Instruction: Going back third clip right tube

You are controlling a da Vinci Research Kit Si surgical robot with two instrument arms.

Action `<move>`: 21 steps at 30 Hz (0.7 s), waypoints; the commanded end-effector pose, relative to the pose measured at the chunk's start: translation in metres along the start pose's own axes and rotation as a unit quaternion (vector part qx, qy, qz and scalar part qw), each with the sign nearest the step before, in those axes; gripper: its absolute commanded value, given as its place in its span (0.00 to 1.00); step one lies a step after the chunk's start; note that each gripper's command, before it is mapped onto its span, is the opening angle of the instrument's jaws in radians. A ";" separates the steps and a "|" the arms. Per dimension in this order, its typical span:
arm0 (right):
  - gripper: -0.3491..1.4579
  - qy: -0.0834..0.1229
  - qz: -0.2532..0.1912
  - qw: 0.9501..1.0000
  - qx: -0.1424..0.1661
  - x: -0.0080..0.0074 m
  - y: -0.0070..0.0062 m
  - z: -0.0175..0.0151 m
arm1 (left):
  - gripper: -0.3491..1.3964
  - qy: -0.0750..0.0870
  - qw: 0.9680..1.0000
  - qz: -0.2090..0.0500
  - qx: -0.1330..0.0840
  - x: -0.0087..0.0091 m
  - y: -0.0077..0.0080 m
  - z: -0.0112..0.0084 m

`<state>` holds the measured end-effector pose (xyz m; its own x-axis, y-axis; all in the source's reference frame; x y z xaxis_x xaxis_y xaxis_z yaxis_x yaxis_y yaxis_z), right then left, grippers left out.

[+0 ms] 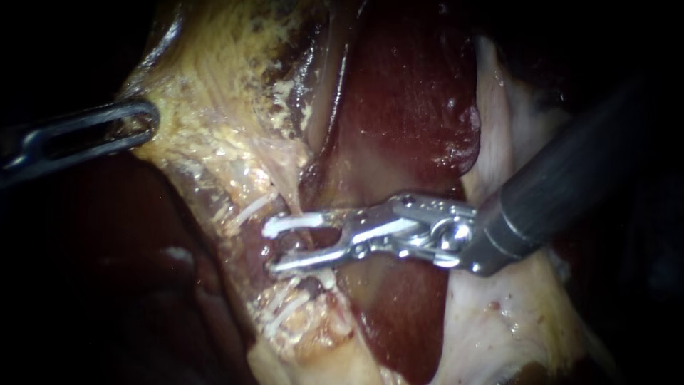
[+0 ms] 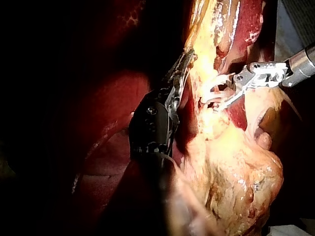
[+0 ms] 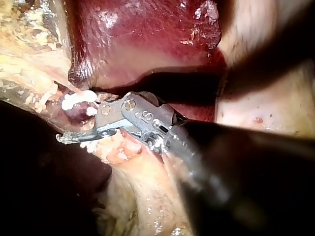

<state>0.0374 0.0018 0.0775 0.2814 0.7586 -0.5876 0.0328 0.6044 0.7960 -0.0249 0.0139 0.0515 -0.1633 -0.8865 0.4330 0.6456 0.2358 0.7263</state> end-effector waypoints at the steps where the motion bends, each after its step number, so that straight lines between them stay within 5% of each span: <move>1: 0.52 0.003 0.000 1.000 -0.010 0.0000 0.0006 -0.0003 | 0.00 0.000 1.000 0.000 0.001 0.0001 0.0000 0.0001; 10: 0.52 0.012 -0.015 0.998 -0.053 -0.0003 0.0043 -0.0039 | 0.00 0.000 1.000 0.000 0.001 0.0001 0.0000 0.0001; 21: 0.52 0.002 -0.113 0.993 -0.039 0.0016 0.0017 -0.0100 | 0.00 0.001 1.000 0.001 0.003 0.0004 0.0001 0.0002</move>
<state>0.0276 0.0067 0.0760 0.2723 0.5697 -0.7754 0.0353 0.7994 0.5998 -0.0250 0.0136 0.0519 -0.1612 -0.8866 0.4335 0.6425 0.2391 0.7280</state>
